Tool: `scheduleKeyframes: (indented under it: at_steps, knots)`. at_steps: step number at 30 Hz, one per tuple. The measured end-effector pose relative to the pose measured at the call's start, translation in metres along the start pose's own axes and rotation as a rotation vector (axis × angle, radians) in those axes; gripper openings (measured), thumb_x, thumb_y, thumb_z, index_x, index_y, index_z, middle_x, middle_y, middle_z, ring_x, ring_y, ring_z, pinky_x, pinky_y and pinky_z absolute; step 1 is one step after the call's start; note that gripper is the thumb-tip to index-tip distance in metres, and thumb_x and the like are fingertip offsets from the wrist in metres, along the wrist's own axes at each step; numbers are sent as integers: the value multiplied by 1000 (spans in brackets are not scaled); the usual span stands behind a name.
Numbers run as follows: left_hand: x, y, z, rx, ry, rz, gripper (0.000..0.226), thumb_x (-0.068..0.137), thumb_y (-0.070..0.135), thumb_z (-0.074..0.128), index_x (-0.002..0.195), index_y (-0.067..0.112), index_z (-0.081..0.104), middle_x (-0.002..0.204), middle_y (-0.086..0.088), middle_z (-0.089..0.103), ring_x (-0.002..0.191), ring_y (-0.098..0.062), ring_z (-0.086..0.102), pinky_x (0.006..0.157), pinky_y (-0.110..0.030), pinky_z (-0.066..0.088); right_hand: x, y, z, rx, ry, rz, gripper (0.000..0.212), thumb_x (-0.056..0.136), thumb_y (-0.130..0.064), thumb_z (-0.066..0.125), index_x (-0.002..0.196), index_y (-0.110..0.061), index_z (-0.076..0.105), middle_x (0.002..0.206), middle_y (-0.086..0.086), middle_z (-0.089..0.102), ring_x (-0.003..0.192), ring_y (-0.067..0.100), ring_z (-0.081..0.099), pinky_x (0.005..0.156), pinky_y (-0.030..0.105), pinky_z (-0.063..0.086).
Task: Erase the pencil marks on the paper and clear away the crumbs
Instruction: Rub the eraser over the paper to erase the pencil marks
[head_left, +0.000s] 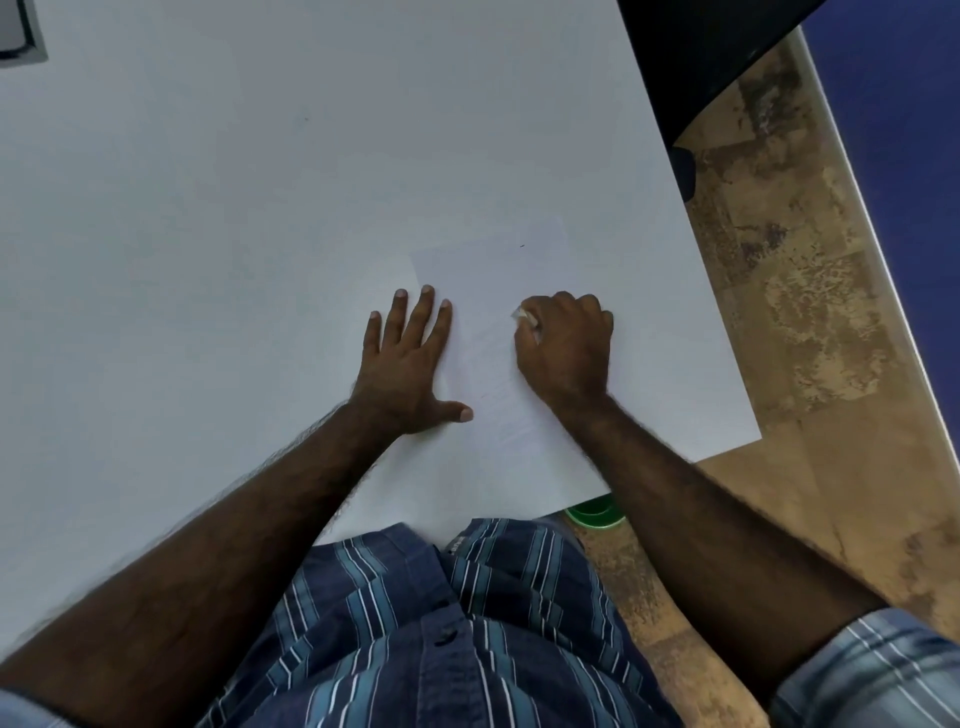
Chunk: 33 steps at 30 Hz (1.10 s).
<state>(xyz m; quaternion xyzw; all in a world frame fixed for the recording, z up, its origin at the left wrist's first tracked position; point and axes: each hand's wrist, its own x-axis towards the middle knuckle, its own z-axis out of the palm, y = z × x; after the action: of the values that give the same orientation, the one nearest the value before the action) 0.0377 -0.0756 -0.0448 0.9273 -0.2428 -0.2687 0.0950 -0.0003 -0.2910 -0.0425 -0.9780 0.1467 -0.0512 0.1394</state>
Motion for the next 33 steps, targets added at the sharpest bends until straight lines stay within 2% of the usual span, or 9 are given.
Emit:
scheduleKeyframes:
  at_steps: [2,7,9,13,15,22,28,30,33]
  knots:
    - [2,2,-2,16,-7,-12,144,66,88,67,163,24,-17,170,-2,-27,156,-31,-26,126,-55,-10,-6,-9,1,34,-21,-27,18,90,-24,56,94,-20,74,86,2,67,87,33,58,77,43,39]
    - [3,10,-7,53,-46,-45,145,67,86,69,163,21,-20,169,-5,-29,156,-33,-25,125,-57,-8,-41,-35,8,103,-195,-336,20,98,-27,63,107,-16,78,98,4,75,92,26,64,84,43,49]
    - [3,10,-8,52,-63,-48,147,68,84,71,162,21,-22,168,-5,-32,155,-33,-27,124,-58,-8,-30,-28,5,62,-148,-315,19,95,-26,62,103,-19,78,93,2,73,89,28,63,81,43,46]
    - [2,10,-10,34,-85,-50,148,69,81,74,161,21,-25,166,-4,-36,154,-32,-31,125,-58,-10,0,-10,1,-5,-8,-58,14,89,-23,61,92,-20,74,84,1,68,83,32,59,73,42,41]
    - [2,10,-10,32,-76,-47,148,68,82,73,161,22,-25,166,-5,-36,154,-32,-30,125,-58,-10,-1,-15,1,14,13,-15,13,91,-22,61,91,-18,73,83,2,67,82,32,59,72,41,41]
    - [2,7,-5,24,-37,-36,147,66,88,68,162,21,-20,168,-5,-32,156,-32,-26,125,-59,-7,-46,-39,6,64,-156,-353,19,100,-26,63,108,-16,77,97,4,73,91,27,62,81,43,47]
    - [0,7,-10,19,-72,-34,147,68,84,71,161,22,-24,166,-5,-35,154,-31,-30,124,-58,-10,4,-15,-3,-14,13,-17,18,89,-22,57,90,-18,74,85,3,68,83,33,60,73,42,43]
    - [0,7,-10,18,-70,-30,147,68,84,71,161,22,-24,167,-5,-35,154,-31,-30,125,-59,-9,2,-20,-4,18,-10,-39,24,90,-25,51,92,-18,75,87,3,69,86,33,61,76,43,44]
    - [1,8,-8,19,-63,-36,146,67,84,71,162,22,-22,167,-5,-33,155,-32,-28,125,-59,-8,-26,-41,0,69,-151,-227,22,97,-25,57,102,-18,77,96,4,73,92,30,63,83,45,48]
